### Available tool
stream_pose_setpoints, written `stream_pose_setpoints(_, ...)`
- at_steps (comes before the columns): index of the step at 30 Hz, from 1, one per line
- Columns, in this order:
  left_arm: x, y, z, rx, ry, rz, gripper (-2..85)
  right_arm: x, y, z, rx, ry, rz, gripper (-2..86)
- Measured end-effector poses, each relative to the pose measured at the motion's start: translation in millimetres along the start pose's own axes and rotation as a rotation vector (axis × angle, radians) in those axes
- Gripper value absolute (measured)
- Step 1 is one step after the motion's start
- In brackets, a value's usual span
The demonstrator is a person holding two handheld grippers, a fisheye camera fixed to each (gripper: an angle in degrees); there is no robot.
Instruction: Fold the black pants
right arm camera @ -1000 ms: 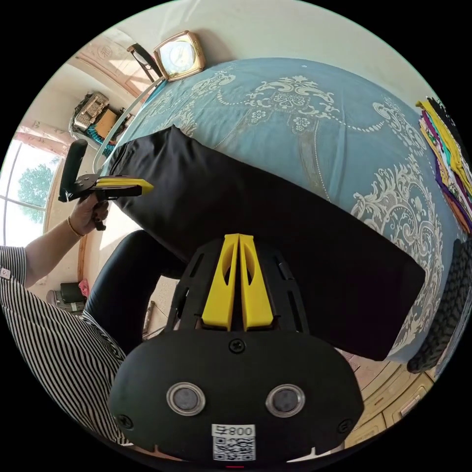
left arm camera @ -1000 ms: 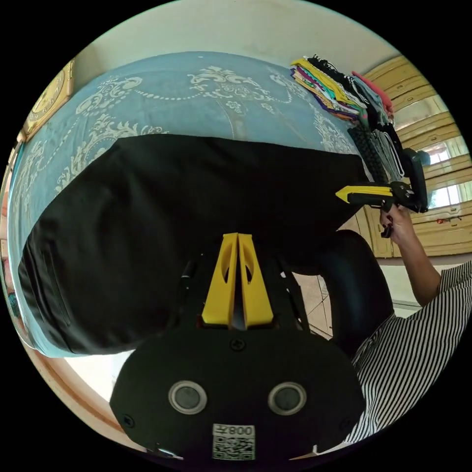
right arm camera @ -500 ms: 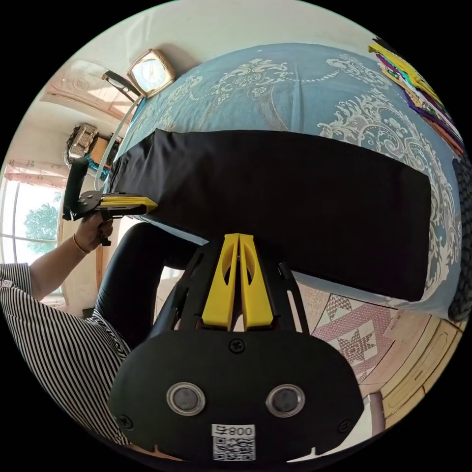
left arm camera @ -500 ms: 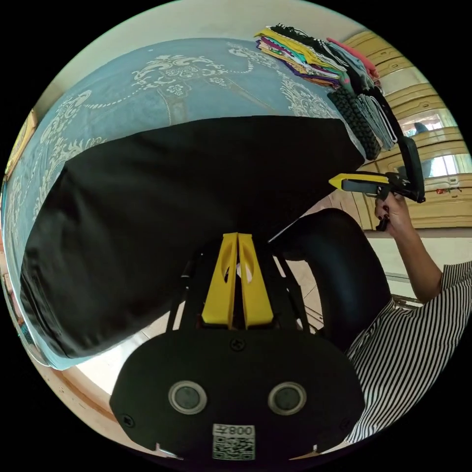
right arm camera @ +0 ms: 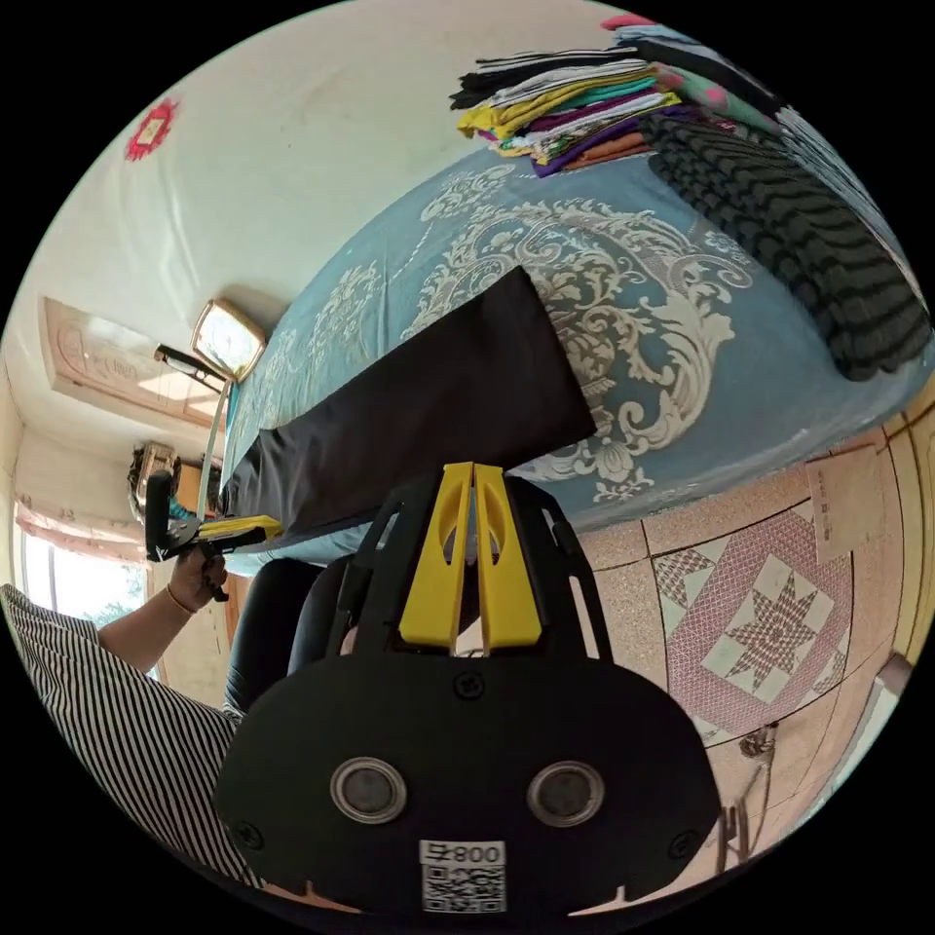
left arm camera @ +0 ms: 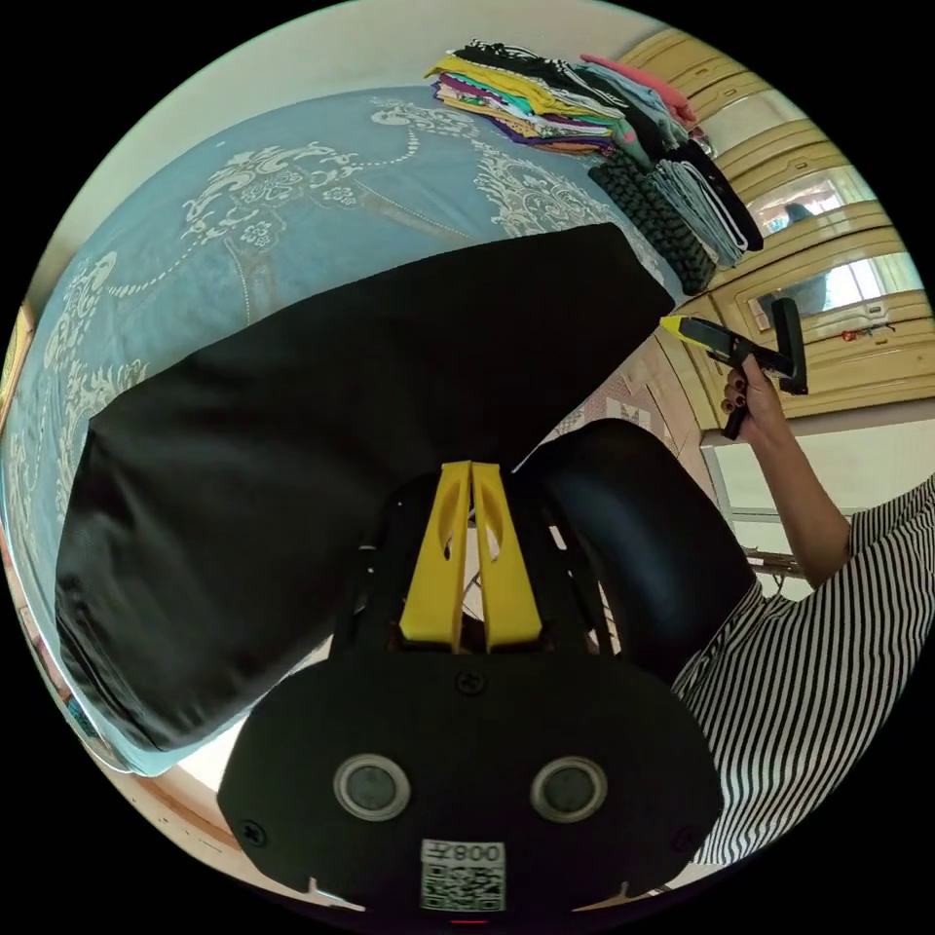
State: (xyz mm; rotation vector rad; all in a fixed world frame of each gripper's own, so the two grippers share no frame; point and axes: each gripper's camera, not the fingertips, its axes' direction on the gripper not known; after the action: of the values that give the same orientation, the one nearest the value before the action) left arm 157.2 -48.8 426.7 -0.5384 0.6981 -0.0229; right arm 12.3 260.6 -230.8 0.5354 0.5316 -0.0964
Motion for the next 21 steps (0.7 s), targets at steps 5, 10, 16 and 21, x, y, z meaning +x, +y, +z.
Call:
stream_pose_setpoints(5,44.6,-101.8,-1.9,0.032,0.120,0.144,3.6,69.1,6.7,-23.1,0.075,-0.099,0.171,10.5)
stream_pose_setpoints(10,102.1,-231.8,5.0,0.019,0.130,0.304,8.7,108.5,11.2,-23.2,0.079,-0.181,0.247,11.3)
stream_pose_setpoints(16,151.5,-349.2,32.5,-0.061,0.138,0.388,11.2,131.2,17.3,-27.7,0.082,-0.205,0.286,10.3)
stream_pose_setpoints(21,185.1,-399.2,61.6,-0.170,0.079,0.448,10.9,142.7,23.9,-33.3,0.091,-0.242,0.300,9.8)
